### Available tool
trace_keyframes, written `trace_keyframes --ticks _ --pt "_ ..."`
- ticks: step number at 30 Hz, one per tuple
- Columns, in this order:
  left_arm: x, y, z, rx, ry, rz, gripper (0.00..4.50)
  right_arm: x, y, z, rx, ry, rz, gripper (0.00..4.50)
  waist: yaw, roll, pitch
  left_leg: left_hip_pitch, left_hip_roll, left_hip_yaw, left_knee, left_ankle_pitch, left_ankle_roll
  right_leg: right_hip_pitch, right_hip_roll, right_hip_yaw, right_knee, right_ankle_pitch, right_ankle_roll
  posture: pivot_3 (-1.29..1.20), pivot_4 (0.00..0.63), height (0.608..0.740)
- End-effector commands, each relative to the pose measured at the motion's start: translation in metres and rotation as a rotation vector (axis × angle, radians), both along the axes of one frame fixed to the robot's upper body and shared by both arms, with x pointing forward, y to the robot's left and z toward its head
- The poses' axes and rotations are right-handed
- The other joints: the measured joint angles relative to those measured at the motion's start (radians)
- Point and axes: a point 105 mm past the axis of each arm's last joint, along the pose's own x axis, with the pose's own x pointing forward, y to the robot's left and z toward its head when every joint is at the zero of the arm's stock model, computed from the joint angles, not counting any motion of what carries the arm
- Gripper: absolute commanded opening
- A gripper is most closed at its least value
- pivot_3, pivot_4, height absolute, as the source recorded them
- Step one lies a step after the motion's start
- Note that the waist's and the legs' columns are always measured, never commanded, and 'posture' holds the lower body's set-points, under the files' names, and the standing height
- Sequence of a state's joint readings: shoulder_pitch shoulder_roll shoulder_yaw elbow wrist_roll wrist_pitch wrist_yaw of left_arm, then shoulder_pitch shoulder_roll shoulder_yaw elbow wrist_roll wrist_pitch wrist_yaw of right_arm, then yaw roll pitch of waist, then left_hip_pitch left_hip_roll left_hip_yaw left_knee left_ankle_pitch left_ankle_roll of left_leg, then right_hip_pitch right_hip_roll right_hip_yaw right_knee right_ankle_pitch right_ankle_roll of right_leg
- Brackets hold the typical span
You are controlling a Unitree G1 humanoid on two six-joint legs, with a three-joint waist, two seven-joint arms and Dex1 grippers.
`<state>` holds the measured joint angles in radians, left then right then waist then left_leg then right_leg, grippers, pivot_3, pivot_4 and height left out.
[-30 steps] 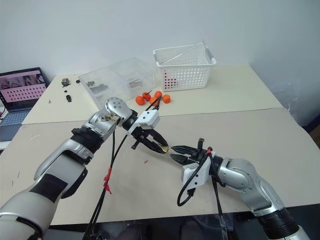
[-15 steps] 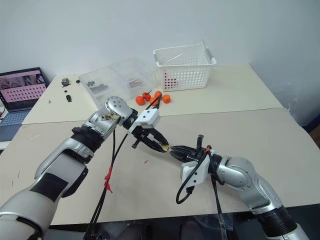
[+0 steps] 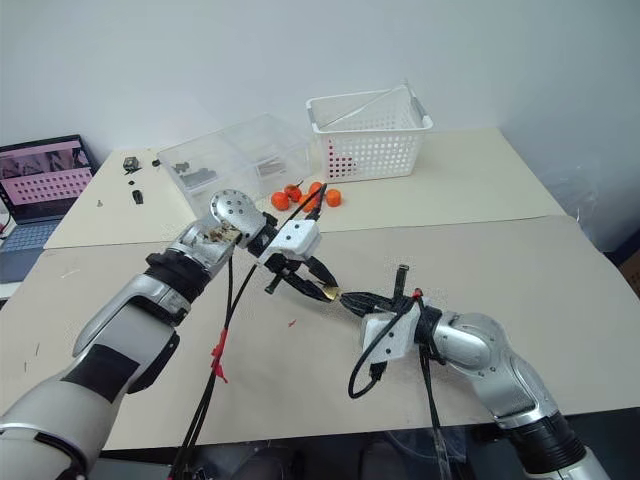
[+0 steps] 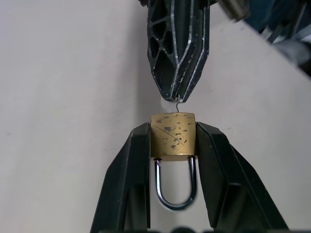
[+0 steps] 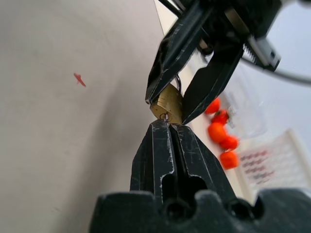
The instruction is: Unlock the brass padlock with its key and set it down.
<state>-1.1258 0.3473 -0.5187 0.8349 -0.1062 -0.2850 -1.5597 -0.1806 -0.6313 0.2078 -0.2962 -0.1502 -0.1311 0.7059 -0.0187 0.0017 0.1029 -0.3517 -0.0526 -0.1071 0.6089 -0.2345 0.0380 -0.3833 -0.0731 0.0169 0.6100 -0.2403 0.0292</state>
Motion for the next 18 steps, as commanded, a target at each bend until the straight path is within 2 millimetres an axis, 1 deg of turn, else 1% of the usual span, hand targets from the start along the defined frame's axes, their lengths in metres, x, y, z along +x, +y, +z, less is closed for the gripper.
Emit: trace_keyframes --ticks 1,4,7,10,14,16,17,18 --pt "0.001 -0.015 0.02 -0.071 -0.129 -0.063 0.82 0.018 -0.008 0.026 0.146 0.079 -0.126 0.04 0.0 0.0 0.0 0.0 0.0 0.0 0.0 0.0 0.0 0.0 0.0 0.0 0.0 0.0 0.0 0.0 0.15 0.74" --pt "0.001 -0.02 0.025 -0.106 -0.129 -0.063 0.82 0.026 -0.009 0.035 0.199 0.134 -0.179 0.04 0.0 0.0 0.0 0.0 0.0 0.0 0.0 0.0 0.0 0.0 0.0 0.0 0.0 0.0 0.0 0.0 0.15 0.74" --pt "0.002 -0.017 0.022 -0.095 -0.093 -0.045 0.82 0.028 -0.006 0.045 0.183 0.086 -0.177 0.04 0.002 0.001 0.0 0.0 0.0 0.0 0.0 -0.001 0.001 0.0 0.0 0.0 0.0 0.0 0.0 0.0 0.15 0.74" --pt "0.004 -0.014 0.018 -0.092 -0.05 -0.015 0.82 0.025 -0.002 0.049 0.156 0.057 -0.154 0.04 0.003 0.001 0.0 0.0 0.0 0.0 0.001 -0.001 0.002 0.0 0.0 -0.001 0.0 0.0 0.0 0.0 0.15 0.74" --pt "0.01 -0.01 0.013 -0.093 0.034 0.057 0.82 0.019 0.007 0.054 0.174 0.066 -0.108 1.22 0.003 0.001 0.0 0.0 -0.001 0.0 0.002 -0.001 0.002 0.0 0.0 -0.001 0.0 0.0 0.0 0.0 0.15 0.74" --pt "0.012 -0.007 0.012 -0.087 0.053 0.078 0.82 0.015 0.011 0.055 0.141 0.036 -0.084 1.98 0.0 0.001 0.0 0.0 -0.001 0.0 0.001 -0.001 0.002 0.0 0.0 -0.001 0.001 0.0 0.0 0.0 0.15 0.74" --pt "0.013 -0.006 0.012 -0.084 0.065 0.087 0.82 0.013 0.012 0.054 0.118 0.019 -0.067 2.24 -0.001 0.001 0.0 0.0 0.0 0.0 0.001 -0.001 0.002 0.0 0.0 -0.001 0.001 0.0 0.0 0.0 0.15 0.74" --pt "0.014 -0.005 0.011 -0.081 0.078 0.096 0.82 0.01 0.013 0.052 0.076 -0.016 -0.047 2.65 -0.001 0.001 0.0 0.0 0.0 0.0 0.001 -0.001 0.002 -0.001 0.0 -0.001 0.001 0.0 0.0 0.0 0.15 0.74"
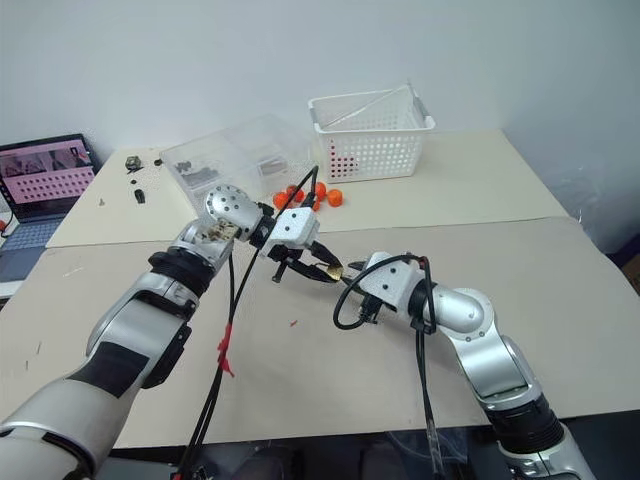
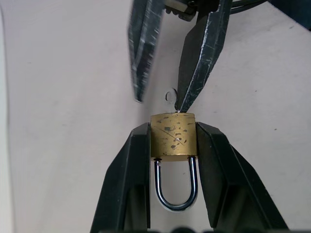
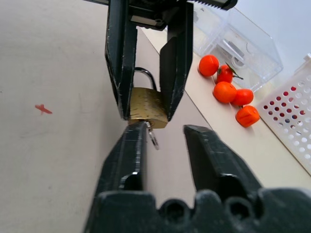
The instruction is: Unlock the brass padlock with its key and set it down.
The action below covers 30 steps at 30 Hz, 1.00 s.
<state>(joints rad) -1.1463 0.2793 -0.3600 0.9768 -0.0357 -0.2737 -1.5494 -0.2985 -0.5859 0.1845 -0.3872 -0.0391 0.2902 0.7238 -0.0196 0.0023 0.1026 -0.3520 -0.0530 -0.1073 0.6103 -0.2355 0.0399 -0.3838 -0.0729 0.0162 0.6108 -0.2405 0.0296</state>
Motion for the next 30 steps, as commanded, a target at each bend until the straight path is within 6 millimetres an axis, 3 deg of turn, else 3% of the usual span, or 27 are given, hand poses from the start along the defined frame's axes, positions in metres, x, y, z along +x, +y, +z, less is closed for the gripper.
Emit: trace_keyframes --ticks 1,5,8,15,20,30 --pt "0.001 -0.004 0.009 0.008 0.022 -0.009 0.82 -0.015 0.014 0.028 -0.089 -0.229 0.113 2.65 0.0 0.0 0.0 0.0 0.0 0.0 0.0 0.0 0.0 0.0 0.0 0.0 0.0 0.0 0.0 0.0 0.15 0.74" --pt "0.002 0.004 0.003 0.04 0.054 0.007 0.82 -0.027 0.005 0.009 -0.315 -0.409 0.204 2.65 0.0 0.0 0.0 0.0 -0.001 0.0 0.0 0.0 0.0 0.0 0.0 0.0 0.0 0.0 0.001 0.0 0.15 0.74" --pt "0.002 0.01 -0.002 0.064 0.083 0.022 0.82 -0.033 -0.003 -0.001 -0.388 -0.495 0.247 2.65 -0.002 -0.001 0.0 0.0 -0.001 0.0 0.0 0.0 0.0 0.0 -0.001 0.0 0.0 -0.001 0.002 0.0 0.15 0.74" --pt "0.002 0.01 -0.001 0.042 0.225 0.084 0.82 -0.037 -0.009 -0.005 -0.385 -0.567 0.262 2.65 -0.005 -0.001 0.0 0.0 -0.001 0.0 0.0 0.0 0.0 0.0 0.0 0.0 0.001 -0.001 0.002 0.0 0.15 0.74" --pt "-0.006 0.003 0.013 -0.001 0.39 0.1 0.82 -0.039 -0.007 -0.006 -0.379 -0.591 0.267 2.65 -0.014 -0.001 0.001 0.0 -0.001 0.0 0.0 0.0 0.001 0.0 0.0 0.0 0.001 -0.001 0.002 0.0 0.15 0.74" --pt "-0.016 0.006 0.012 0.055 0.403 0.057 0.82 -0.041 -0.005 -0.006 -0.363 -0.595 0.266 2.65 -0.024 -0.001 0.001 0.001 0.0 0.0 0.0 0.0 0.001 0.0 0.0 0.001 0.001 -0.001 0.002 0.0 0.15 0.74"
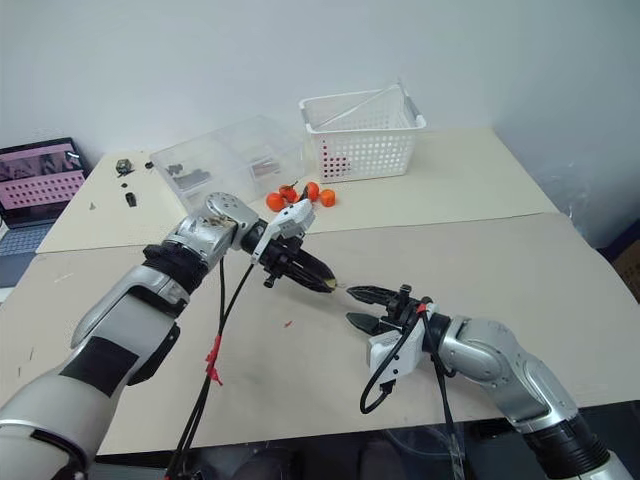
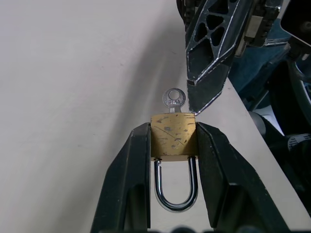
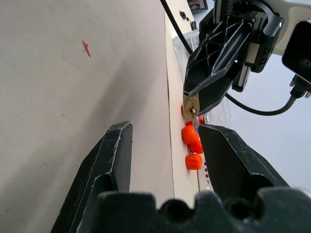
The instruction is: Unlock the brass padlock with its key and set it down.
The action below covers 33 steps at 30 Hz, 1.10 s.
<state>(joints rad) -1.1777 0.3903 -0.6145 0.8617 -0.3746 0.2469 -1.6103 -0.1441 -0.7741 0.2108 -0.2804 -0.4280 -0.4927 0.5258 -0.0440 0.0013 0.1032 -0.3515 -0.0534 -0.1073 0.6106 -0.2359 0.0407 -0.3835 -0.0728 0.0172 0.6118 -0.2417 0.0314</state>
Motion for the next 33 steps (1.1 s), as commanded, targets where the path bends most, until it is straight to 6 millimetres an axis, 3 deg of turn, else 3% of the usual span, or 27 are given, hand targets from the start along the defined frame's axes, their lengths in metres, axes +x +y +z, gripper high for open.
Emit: trace_keyframes --ticks 1,7,17,33 --pt "-0.002 -0.003 0.009 0.003 -0.068 -0.058 0.82 -0.001 0.002 0.015 0.031 -0.059 0.014 2.65 0.001 0.0 0.0 0.0 0.0 0.0 0.0 0.0 0.0 0.0 0.0 0.0 0.0 0.0 0.0 0.0 0.15 0.74" --pt "-0.005 -0.006 0.0 0.031 -0.092 -0.1 0.82 0.0 0.01 0.019 0.038 -0.066 0.033 2.65 0.002 0.0 0.0 0.0 0.0 0.0 0.0 0.0 0.0 0.0 0.0 0.0 -0.001 0.0 0.0 0.0 0.15 0.74" --pt "-0.008 -0.021 0.007 0.01 -0.111 -0.144 0.82 0.004 0.016 0.019 0.036 -0.072 0.038 2.65 0.001 0.0 0.0 0.0 0.0 0.0 0.0 0.0 0.001 0.0 0.0 0.0 -0.001 0.0 0.0 0.0 0.15 0.74" --pt "-0.007 -0.019 0.008 0.014 -0.108 -0.137 0.82 0.006 0.016 0.017 0.043 -0.07 0.034 2.65 0.001 -0.001 0.0 -0.001 -0.001 0.001 0.002 -0.001 0.001 0.0 0.0 0.001 0.0 0.0 0.0 0.0 0.15 0.74"
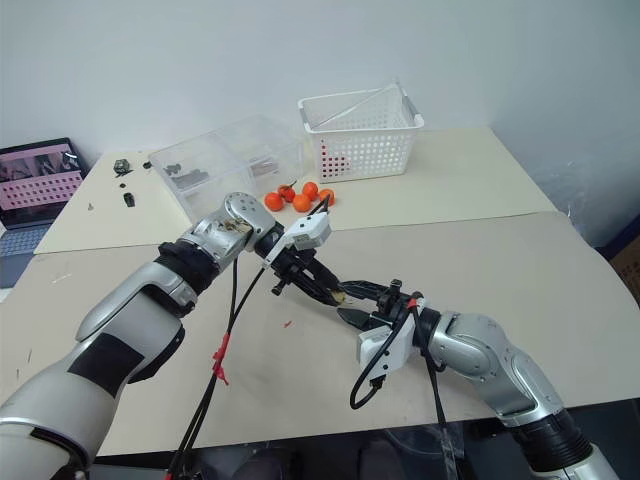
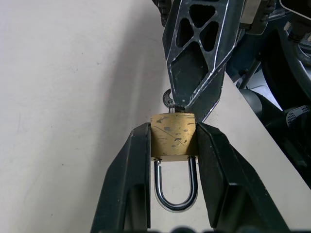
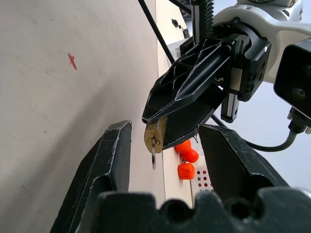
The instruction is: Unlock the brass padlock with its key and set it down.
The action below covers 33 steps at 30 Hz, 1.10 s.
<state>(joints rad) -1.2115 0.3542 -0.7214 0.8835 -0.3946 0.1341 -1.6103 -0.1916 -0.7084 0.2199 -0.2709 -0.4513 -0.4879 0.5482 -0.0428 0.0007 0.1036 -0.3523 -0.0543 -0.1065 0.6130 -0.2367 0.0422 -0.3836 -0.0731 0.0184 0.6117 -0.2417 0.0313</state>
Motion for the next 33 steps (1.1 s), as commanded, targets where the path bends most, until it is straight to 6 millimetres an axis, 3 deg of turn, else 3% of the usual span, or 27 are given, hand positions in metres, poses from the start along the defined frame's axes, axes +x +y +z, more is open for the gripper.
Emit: trace_keyframes --ticks 1,10,13,18,31,33 --pt "0.0003 -0.0026 0.0134 -0.027 -0.031 -0.021 0.82 0.0014 0.004 0.0114 0.021 -0.046 0.015 2.65 0.0 0.0 0.0 0.0 0.0 0.0 0.0 0.0 0.0 0.0 0.0 0.0 0.0 0.0 0.0 0.0 0.15 0.74" --pt "-0.0007 -0.0041 0.0167 -0.031 -0.017 -0.021 0.82 0.0021 0.0044 0.0107 0.027 -0.043 0.016 2.65 0.0 0.0 0.0 0.0 0.0 0.0 0.0 0.0 0.0 0.0 0.0 0.0 0.0 0.0 0.0 0.0 0.15 0.74" --pt "-0.0018 -0.0047 0.0179 -0.031 -0.008 -0.022 0.82 0.002 0.0053 0.0108 0.031 -0.039 0.016 1.87 0.0 0.0 0.0 0.0 0.0 0.0 0.0 0.0 0.0 0.0 0.0 0.0 0.0 0.0 0.0 0.0 0.15 0.74" --pt "-0.0032 -0.0046 0.0193 -0.03 0.01 -0.021 0.82 0.002 0.0074 0.014 0.042 -0.038 0.019 0.14 0.0 0.0 0.0 0.0 0.0 0.0 0.0 0.0 0.0 0.0 0.0 0.0 0.0 0.0 0.0 0.0 0.15 0.74" --pt "-0.0011 -0.0014 0.0171 -0.011 -0.01 -0.017 0.82 0.0036 0.0081 0.0161 0.049 -0.046 0.019 0.12 0.0 0.0 0.0 0.0 0.0 0.0 0.0 0.0 0.0 0.0 0.0 0.0 0.0 0.0 0.0 0.0 0.15 0.74" --pt "-0.0014 -0.0029 0.0216 -0.034 0.027 0.001 1.84 0.0036 0.0079 0.0157 0.048 -0.045 0.02 0.12 0.0 0.0 0.0 0.0 0.0 0.0 0.0 0.0 0.0 0.0 0.0 0.0 0.0 0.0 0.0 0.0 0.15 0.74"
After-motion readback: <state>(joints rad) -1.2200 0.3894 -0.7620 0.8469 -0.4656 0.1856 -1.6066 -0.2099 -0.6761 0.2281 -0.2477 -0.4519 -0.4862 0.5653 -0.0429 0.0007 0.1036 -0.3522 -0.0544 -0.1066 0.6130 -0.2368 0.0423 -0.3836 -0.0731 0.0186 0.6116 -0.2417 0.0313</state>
